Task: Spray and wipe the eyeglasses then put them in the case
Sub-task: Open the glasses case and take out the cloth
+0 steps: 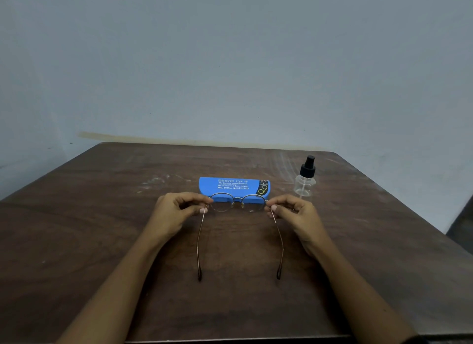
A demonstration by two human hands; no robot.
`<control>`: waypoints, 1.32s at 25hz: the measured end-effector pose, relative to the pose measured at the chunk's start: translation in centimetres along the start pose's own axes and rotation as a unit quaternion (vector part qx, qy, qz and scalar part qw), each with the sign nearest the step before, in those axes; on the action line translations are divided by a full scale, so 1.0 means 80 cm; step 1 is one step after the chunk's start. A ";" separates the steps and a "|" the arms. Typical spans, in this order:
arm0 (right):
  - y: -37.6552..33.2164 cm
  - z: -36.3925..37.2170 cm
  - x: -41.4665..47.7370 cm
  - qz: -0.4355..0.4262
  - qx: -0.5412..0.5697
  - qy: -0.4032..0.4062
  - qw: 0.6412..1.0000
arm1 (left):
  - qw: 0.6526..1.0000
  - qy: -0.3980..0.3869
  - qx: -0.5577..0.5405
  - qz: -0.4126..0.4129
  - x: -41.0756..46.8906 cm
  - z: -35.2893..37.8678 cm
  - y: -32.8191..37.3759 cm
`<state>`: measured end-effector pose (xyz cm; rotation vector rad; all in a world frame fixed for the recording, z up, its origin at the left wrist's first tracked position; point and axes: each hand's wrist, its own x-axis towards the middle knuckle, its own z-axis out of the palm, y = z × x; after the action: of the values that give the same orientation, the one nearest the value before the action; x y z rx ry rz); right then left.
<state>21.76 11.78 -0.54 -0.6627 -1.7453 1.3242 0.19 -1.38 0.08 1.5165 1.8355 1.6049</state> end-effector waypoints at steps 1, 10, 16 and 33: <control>0.000 0.000 0.000 0.005 0.001 -0.001 1.000 | 1.000 -0.002 0.001 -0.004 0.000 0.000 0.000; 0.001 -0.001 -0.001 0.028 -0.026 -0.027 0.999 | 0.996 -0.013 0.086 -0.022 -0.004 -0.001 0.006; -0.001 0.001 -0.001 0.023 -0.016 -0.021 0.999 | 0.997 0.006 0.071 -0.035 -0.007 0.001 0.010; -0.032 0.011 0.023 -0.187 -0.320 0.030 0.928 | 0.981 0.160 0.108 -0.036 0.032 -0.001 -0.016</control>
<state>20.26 12.04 2.36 -0.6614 -2.1312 0.4550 -1.61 0.90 0.07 1.3125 2.2747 1.7444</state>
